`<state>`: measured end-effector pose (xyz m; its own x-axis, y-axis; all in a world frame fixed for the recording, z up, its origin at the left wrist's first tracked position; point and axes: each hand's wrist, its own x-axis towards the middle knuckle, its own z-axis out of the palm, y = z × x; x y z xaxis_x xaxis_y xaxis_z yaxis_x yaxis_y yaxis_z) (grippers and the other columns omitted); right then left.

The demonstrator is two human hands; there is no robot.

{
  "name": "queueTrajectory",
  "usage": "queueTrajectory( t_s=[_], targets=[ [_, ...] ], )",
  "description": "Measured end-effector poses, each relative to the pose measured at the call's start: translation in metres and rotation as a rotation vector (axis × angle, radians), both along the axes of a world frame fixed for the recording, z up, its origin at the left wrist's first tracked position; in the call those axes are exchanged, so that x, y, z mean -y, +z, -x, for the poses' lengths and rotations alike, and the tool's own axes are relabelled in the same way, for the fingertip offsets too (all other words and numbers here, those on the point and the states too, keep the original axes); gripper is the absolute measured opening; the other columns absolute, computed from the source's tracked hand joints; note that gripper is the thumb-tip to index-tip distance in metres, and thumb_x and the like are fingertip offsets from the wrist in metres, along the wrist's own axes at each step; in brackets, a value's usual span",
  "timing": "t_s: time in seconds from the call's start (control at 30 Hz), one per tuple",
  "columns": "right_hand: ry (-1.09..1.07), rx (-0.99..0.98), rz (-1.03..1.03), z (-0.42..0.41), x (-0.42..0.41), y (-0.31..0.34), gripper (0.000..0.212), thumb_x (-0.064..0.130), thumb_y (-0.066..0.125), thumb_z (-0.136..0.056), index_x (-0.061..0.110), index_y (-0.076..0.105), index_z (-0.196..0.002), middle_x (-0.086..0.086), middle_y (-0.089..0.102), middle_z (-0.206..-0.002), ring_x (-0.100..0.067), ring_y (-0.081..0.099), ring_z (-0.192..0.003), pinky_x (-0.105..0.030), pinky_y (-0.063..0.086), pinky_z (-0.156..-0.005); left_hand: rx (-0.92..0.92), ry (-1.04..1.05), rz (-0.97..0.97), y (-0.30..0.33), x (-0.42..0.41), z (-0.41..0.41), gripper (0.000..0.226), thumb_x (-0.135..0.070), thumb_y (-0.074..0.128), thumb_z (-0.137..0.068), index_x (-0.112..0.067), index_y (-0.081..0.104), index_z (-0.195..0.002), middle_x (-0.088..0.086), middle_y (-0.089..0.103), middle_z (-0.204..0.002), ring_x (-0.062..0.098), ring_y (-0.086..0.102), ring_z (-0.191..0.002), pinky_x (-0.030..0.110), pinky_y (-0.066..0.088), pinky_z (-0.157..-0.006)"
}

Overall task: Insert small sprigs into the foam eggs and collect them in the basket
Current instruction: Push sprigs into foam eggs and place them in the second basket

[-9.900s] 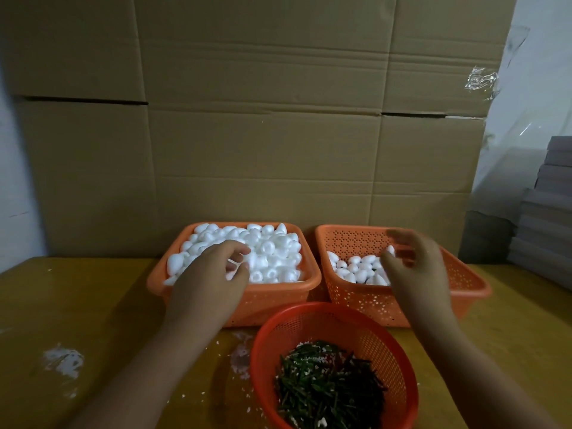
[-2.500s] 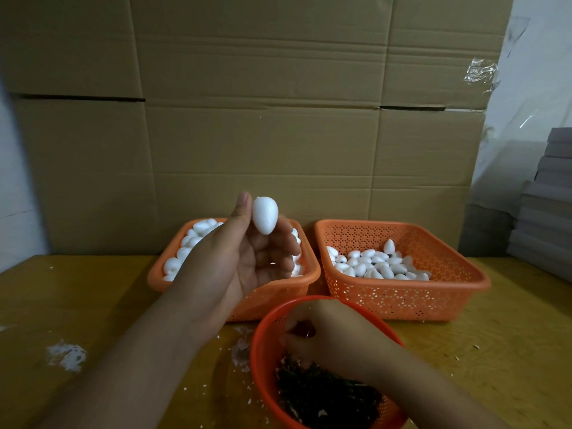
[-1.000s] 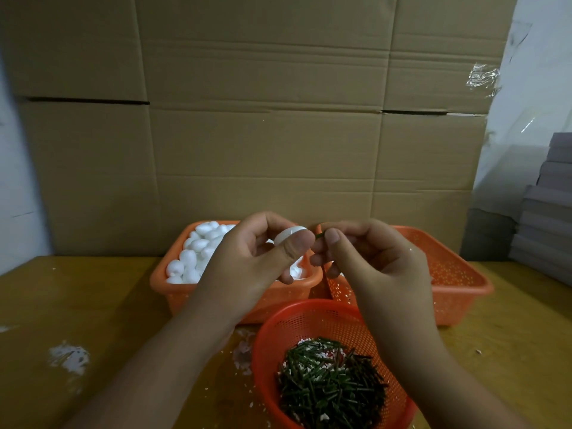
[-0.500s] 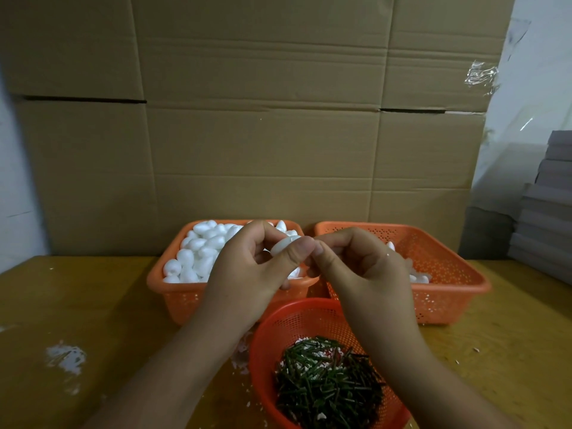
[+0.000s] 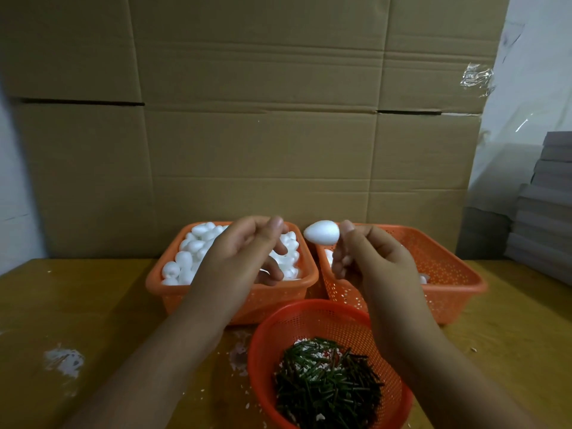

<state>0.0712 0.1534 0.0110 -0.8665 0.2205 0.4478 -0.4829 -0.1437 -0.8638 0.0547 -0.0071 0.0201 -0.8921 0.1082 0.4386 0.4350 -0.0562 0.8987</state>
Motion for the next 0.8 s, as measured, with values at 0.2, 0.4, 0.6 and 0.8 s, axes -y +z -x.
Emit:
queueTrajectory(
  t_s=[0.2,0.4,0.6,0.8],
  targets=[
    [-0.026,0.047,-0.029,0.0011,-0.0022,0.0010,0.036,0.023,0.055,-0.095,0.008,0.050,-0.062,0.001,0.043,-0.052,-0.010,0.038,-0.049,-0.025,0.034,-0.052,-0.054,-0.043,0.072,-0.0008,-0.0011,0.0004,0.035,-0.043,0.058,-0.074,-0.017,0.067,-0.095,-0.012,0.065,-0.072,0.008,0.060,-0.058,0.019,0.051,-0.058],
    [0.005,0.086,0.023,0.0009,-0.0038,0.0011,0.030,0.021,0.056,-0.094,0.004,0.051,-0.069,0.002,0.038,-0.049,-0.010,0.035,-0.045,-0.020,0.032,-0.045,-0.073,-0.052,0.084,-0.0022,-0.0016,0.0007,0.020,-0.031,0.061,-0.083,-0.017,0.068,-0.095,-0.010,0.064,-0.073,0.006,0.060,-0.058,0.019,0.052,-0.058],
    [0.018,0.083,0.041,0.0008,-0.0035,0.0023,0.035,0.021,0.058,-0.093,0.007,0.048,-0.063,0.002,0.037,-0.048,-0.009,0.034,-0.045,-0.020,0.031,-0.045,-0.081,-0.105,0.211,-0.0041,-0.0018,0.0014,0.030,-0.038,0.071,-0.074,-0.027,0.066,-0.101,-0.010,0.069,-0.085,0.009,0.064,-0.068,0.025,0.053,-0.066],
    [0.035,0.037,0.010,0.0000,0.0003,0.0014,0.041,0.027,0.060,-0.091,0.012,0.047,-0.055,0.001,0.036,-0.047,-0.011,0.032,-0.044,-0.019,0.030,-0.042,-0.116,-0.139,0.258,-0.0064,-0.0048,-0.0007,0.027,-0.029,0.077,-0.079,-0.027,0.067,-0.105,-0.005,0.072,-0.100,0.015,0.069,-0.076,0.021,0.055,-0.067]
  ],
)
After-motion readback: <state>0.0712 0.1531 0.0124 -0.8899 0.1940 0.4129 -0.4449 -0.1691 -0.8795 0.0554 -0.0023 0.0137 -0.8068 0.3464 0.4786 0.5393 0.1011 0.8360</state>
